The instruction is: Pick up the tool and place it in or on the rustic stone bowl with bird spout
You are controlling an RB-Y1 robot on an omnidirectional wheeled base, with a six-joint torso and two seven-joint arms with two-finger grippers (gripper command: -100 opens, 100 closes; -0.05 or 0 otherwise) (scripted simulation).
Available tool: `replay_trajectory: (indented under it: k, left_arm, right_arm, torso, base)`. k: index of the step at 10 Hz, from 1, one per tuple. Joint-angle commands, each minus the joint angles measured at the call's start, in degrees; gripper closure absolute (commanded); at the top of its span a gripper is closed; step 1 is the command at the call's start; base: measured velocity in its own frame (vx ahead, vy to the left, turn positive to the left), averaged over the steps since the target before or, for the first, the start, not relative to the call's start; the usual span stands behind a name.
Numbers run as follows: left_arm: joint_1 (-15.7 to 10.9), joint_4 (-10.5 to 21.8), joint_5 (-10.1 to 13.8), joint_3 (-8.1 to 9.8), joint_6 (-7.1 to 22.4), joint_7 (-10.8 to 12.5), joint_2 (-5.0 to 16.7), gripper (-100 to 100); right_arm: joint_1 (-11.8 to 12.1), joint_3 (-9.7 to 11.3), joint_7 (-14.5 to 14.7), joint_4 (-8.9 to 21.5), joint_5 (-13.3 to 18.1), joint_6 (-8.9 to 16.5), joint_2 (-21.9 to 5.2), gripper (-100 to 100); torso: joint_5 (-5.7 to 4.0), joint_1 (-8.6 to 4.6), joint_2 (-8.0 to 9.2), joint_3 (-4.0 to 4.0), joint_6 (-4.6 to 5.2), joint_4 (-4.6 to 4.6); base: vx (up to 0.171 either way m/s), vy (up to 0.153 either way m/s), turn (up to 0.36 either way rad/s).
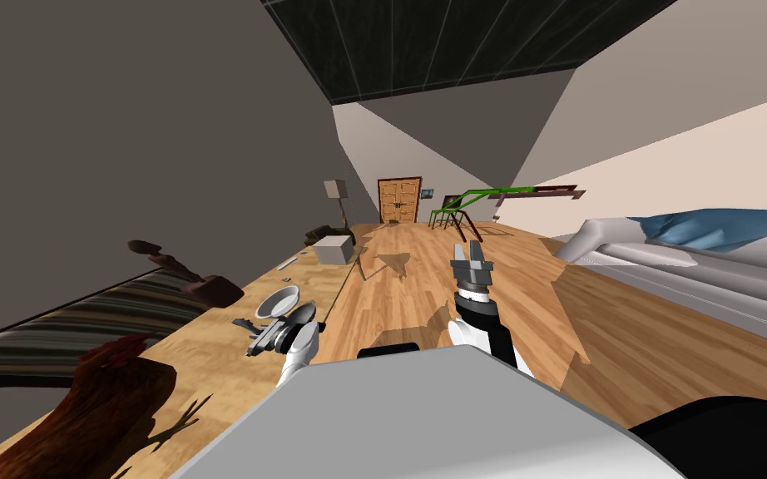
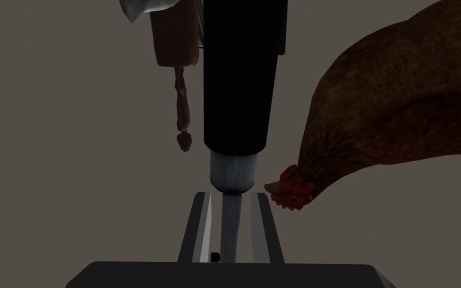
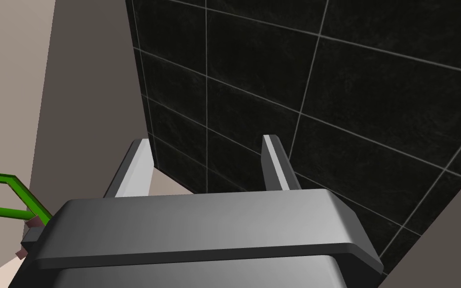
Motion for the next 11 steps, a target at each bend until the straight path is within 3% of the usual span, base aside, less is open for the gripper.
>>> replay_trajectory:
  k: [1, 3, 7, 11]
  left_arm:
    - [-1.78, -0.11, -0.38, 0.32, -0.32, -1.53, 0.08, 100]
    - [-4.67, -1.61, -1.37, 1.21, -1.40, -4.44, -0.67, 100]
    - [-8.15, -3.56, -2.79, 2.55, -3.08, -7.56, -3.23, 100]
    - [-10.18, -4.75, -3.72, 3.41, -4.23, -9.20, -9.42, 100]
  right_arm:
    - [0.00, 0.00, 0.00, 0.00, 0.00, 0.00, 0.00, 0]
    - [0.00, 0.00, 0.00, 0.00, 0.00, 0.00, 0.00, 0]
    - [0.00, 0.00, 0.00, 0.00, 0.00, 0.00, 0.00, 0]
    - [0.00, 0.00, 0.00, 0.00, 0.00, 0.00, 0.00, 0]
  torso:
    - [0.00, 0.00, 0.00, 0.00, 0.00, 0.00]
    - [0.00, 0.05, -0.05, -0.02, 0.05, 0.01]
    - [0.03, 0.14, -0.09, -0.04, 0.09, 0.01]
    - [0.08, 0.12, -0.08, -0.03, 0.11, 0.01]
  base:
    - [-0.008, -0.011, 0.064]
    - [0.000, 0.002, 0.060]
    - [0.008, 0.018, 0.038]
    - [0.013, 0.016, 0.015]
